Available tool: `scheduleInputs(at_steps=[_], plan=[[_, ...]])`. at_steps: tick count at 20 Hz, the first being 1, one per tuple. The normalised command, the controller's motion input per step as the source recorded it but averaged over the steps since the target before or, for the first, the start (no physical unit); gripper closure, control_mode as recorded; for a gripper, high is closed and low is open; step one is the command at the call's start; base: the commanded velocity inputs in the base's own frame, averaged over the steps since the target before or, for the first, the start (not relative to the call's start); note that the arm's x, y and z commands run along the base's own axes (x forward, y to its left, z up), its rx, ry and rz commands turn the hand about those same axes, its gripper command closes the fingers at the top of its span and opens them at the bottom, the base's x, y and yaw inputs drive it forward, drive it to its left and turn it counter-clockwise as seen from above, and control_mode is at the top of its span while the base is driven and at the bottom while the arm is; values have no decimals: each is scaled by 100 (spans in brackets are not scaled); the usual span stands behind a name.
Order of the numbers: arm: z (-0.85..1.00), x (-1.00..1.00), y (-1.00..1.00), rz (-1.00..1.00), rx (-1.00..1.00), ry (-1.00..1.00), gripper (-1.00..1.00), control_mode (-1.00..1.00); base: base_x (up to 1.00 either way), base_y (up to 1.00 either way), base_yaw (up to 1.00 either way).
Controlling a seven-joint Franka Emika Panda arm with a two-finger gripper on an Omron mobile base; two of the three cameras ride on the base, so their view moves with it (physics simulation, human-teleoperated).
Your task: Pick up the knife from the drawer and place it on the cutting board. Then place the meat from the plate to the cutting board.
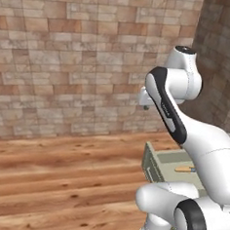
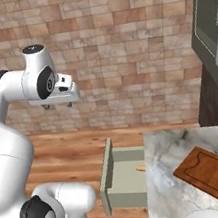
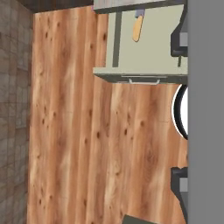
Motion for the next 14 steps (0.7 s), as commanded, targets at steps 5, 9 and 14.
scheduleInputs(at_steps=[5, 9, 14], plan=[[0, 0, 0, 0, 0, 0, -100, 100, 19, -44, 1], [0, 0, 0, 0, 0, 0, -100, 100, 26, -32, 0], [0, 0, 0, 0, 0, 0, -100, 100, 26, -19, 0]])
